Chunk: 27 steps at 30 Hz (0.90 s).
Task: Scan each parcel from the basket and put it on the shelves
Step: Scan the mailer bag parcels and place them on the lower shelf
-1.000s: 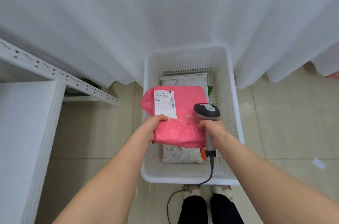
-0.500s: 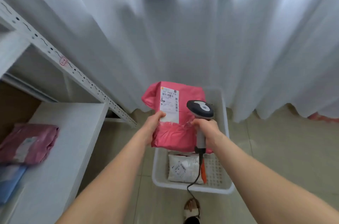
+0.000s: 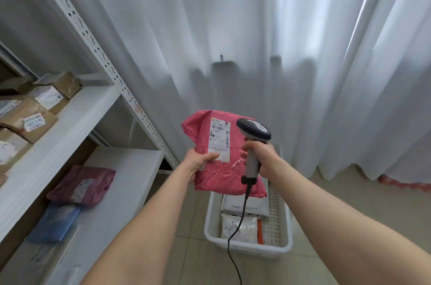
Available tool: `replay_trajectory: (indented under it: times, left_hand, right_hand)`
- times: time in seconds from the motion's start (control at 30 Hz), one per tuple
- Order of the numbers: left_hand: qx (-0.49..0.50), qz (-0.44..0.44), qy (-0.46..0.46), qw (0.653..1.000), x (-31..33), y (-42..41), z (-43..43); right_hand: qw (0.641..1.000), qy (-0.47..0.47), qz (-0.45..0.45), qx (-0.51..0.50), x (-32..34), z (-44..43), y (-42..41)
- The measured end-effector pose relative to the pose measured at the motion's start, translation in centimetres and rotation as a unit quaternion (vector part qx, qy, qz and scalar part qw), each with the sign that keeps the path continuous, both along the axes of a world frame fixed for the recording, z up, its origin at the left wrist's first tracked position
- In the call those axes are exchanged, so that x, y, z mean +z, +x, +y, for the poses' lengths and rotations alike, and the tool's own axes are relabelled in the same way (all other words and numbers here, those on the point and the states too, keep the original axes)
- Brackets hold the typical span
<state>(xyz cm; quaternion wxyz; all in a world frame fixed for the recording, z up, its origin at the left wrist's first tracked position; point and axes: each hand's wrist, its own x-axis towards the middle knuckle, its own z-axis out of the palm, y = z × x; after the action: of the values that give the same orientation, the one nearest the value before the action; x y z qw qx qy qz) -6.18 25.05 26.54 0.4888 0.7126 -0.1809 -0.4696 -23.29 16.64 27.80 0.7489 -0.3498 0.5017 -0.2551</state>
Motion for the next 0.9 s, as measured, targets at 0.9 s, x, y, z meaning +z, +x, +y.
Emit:
replay_trajectory:
  times: [0.9]
  left_hand:
    - [0.075,-0.087,0.045,0.992,0.8,1.4,3.6]
  right_hand:
    - [0.989,-0.113,0.093,0.028,7.6,7.9,3.6]
